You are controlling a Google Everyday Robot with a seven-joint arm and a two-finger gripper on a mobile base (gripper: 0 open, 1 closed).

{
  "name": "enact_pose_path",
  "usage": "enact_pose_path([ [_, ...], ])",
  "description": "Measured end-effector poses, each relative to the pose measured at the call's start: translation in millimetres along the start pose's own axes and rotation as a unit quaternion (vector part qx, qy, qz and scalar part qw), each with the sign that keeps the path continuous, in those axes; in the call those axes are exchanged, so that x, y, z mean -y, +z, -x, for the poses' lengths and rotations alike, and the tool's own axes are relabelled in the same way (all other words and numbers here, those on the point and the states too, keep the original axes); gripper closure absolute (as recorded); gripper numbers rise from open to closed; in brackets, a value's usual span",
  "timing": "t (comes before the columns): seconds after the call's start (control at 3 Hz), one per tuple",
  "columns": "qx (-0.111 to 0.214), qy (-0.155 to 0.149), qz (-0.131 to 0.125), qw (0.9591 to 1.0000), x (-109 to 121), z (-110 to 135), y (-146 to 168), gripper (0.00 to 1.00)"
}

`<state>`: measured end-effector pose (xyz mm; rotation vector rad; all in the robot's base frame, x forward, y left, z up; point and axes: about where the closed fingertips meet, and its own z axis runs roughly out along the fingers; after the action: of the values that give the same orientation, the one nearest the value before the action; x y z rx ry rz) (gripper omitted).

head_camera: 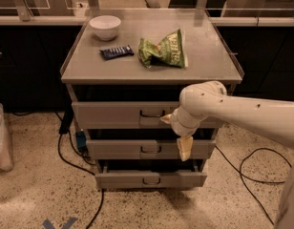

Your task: Close top drawer

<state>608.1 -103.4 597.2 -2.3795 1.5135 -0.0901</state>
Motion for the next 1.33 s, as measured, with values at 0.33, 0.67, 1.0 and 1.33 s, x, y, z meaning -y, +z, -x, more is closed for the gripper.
enact_pose_path([
  [0.33,0.000,0.000,0.000,1.0000,0,0,0,0.00],
  [0.67,-0.003,0.006,0.006,1.0000,-8,-9,-6,0.00],
  [1.0,-0.032,0.029,0.018,0.9989,-29,-28,-33,0.00],
  [1.33,-0.071,0.064,0.022,0.9952,-54,-48,-76,0.00],
])
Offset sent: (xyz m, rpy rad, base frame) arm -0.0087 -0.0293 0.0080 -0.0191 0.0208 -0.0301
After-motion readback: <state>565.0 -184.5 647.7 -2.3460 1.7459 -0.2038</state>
